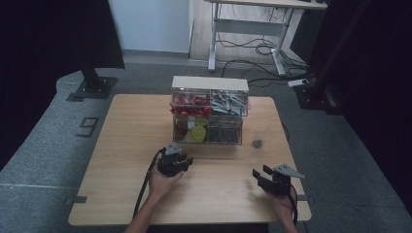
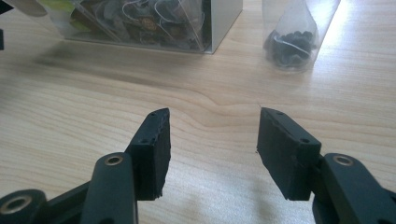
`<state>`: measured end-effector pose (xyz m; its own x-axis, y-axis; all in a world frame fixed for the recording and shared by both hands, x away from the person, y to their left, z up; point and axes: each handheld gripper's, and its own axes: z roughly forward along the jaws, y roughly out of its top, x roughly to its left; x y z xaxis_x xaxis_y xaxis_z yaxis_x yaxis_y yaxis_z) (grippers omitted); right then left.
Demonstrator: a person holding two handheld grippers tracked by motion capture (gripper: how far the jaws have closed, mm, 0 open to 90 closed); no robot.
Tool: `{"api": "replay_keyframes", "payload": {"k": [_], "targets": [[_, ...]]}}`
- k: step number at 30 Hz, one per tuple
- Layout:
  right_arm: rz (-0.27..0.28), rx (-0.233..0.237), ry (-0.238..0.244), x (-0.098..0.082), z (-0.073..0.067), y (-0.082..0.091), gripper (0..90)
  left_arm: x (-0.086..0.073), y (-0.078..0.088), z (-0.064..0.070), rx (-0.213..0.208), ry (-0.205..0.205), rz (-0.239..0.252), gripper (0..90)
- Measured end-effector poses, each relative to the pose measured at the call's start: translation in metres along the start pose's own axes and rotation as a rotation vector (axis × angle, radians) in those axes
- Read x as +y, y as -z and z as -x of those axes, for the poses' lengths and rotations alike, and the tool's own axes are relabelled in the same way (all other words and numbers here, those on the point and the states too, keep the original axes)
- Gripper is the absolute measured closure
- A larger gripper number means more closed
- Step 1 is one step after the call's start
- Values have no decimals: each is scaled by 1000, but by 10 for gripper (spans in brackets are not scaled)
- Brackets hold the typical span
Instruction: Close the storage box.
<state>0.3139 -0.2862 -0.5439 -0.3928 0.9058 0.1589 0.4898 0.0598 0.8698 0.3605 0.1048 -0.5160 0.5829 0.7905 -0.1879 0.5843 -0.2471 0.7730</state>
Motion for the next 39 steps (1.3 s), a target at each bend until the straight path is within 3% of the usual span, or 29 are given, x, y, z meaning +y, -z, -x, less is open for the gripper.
{"api": "replay_keyframes", "payload": {"k": [12, 16, 20, 22, 39], "targets": [[-16, -21, -26, -9, 11, 12, 435, -30, 18, -1, 10, -20, -9, 533], [-25, -22, -15, -10, 12, 13, 432, -37, 28, -6, 32, -29, -37, 509], [-39, -22, -5, -11, 13, 12, 427, -48, 40, -14, 50, -9, -26, 511], [-44, -22, 2, -11, 13, 12, 426, -52, 44, -18, 76, -12, -53, 497], [-62, -26, 30, -11, 14, 11, 419, -59, 48, -18, 84, -13, -52, 487]]}}
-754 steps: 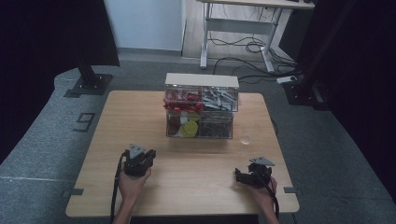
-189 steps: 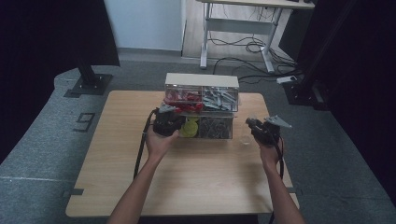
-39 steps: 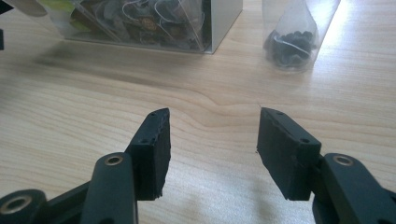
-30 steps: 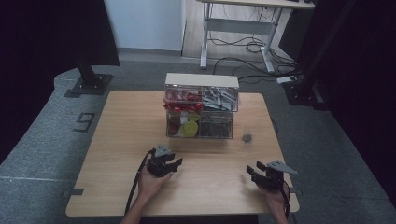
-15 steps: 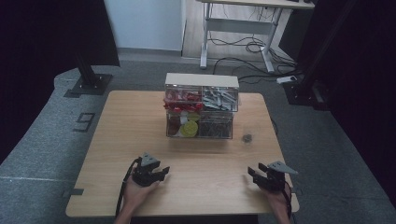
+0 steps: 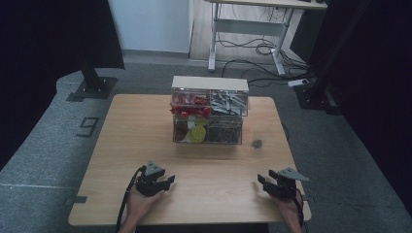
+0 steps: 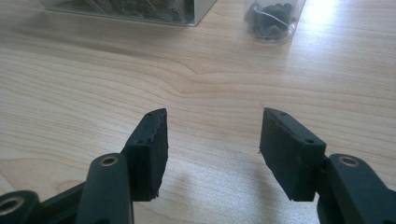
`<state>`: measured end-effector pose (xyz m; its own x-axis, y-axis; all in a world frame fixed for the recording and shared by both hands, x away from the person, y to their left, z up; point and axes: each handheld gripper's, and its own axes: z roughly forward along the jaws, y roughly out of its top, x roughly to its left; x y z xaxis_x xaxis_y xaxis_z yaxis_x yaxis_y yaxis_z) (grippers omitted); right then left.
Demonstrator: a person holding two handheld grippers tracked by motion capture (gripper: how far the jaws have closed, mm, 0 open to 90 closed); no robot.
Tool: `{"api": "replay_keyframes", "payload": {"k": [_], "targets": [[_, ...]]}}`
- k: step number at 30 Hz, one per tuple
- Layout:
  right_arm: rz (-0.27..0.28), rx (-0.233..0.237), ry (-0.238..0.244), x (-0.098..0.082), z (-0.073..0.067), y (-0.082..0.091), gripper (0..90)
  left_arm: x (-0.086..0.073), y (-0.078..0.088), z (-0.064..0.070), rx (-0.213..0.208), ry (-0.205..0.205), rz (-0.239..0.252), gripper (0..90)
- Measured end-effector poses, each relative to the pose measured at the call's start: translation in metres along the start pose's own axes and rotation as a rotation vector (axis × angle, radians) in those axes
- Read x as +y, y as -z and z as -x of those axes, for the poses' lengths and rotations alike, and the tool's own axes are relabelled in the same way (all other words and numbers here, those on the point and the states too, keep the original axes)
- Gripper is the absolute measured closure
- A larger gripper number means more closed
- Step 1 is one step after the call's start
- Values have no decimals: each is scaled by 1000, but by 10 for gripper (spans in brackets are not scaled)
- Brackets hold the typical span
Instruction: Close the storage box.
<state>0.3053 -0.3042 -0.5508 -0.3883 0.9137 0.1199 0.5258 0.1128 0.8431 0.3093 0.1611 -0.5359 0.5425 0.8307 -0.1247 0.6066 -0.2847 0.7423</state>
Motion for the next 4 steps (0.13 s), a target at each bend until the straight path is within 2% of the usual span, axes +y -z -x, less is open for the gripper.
{"api": "replay_keyframes", "payload": {"k": [4], "targets": [[-2, -2, -4, 0, 1, -1, 417, 0, 1, -1, 4, 0, 3, 488]]}}
